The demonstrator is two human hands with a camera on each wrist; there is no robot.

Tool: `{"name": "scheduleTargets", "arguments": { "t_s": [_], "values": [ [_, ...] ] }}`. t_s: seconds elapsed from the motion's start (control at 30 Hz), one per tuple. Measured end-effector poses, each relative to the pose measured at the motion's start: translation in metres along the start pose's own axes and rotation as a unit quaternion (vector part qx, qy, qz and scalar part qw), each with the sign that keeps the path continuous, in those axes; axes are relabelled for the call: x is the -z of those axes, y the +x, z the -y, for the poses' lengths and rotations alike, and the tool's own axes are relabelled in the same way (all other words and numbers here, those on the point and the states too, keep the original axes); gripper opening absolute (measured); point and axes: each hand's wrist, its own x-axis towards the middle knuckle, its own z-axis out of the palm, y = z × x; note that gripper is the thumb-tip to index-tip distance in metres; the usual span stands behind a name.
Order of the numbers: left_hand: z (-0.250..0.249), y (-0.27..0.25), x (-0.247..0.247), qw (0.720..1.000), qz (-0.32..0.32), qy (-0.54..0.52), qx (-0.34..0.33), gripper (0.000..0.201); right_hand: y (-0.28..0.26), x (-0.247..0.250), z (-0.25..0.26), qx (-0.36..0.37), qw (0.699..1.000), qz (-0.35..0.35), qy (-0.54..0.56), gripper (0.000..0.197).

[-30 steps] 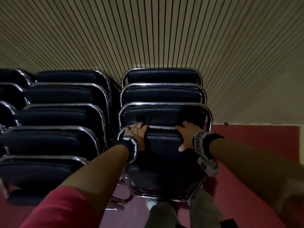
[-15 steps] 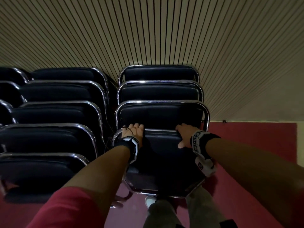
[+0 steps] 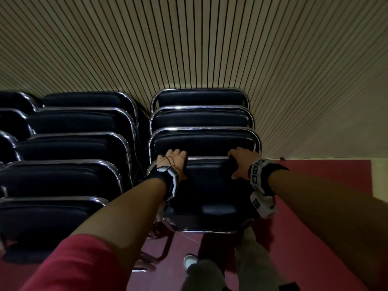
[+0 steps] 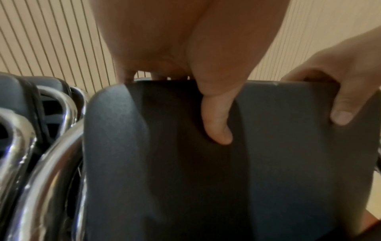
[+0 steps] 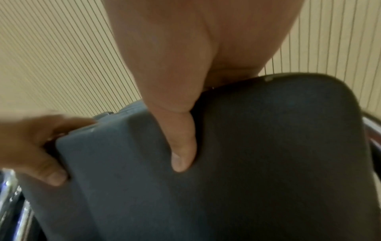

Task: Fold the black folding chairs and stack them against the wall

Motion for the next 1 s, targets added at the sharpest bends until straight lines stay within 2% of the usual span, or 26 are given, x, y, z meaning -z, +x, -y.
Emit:
{"name": "scheduleTargets", "arguments": {
  "t_s": [0.23, 0.43, 0.6, 0.77, 0.9, 1.0],
  "values": [
    [0.006, -0.019, -0.015, 0.999, -0.037, -0.017, -0.001, 0.079, -0.019, -0.019, 0.004, -0.034, 0.997, -0.056, -0.040, 0.090],
    [0.006, -0.043, -0.019, 0.996, -0.078, -0.021, 0.034, 0.077, -0.049, -0.032, 0.010, -0.061, 0.990, -0.122, -0.016, 0.081],
    [0.001, -0.068, -0.014, 0.994, -0.103, -0.021, 0.037, 0.076, -0.081, -0.037, 0.014, -0.076, 0.979, -0.187, 0.018, 0.076],
    [-0.007, -0.120, -0.009, 0.991, -0.117, -0.022, 0.056, 0.072, -0.115, -0.025, 0.022, -0.068, 0.984, -0.150, 0.067, 0.078],
    [-0.008, -0.176, -0.001, 0.982, -0.169, -0.036, 0.076, 0.071, -0.155, -0.017, 0.039, -0.055, 0.976, -0.194, 0.083, 0.074],
    [-0.010, -0.231, -0.014, 0.974, -0.192, -0.045, 0.110, 0.071, -0.197, -0.023, 0.059, -0.030, 0.970, -0.218, 0.105, 0.074]
  ]
}}
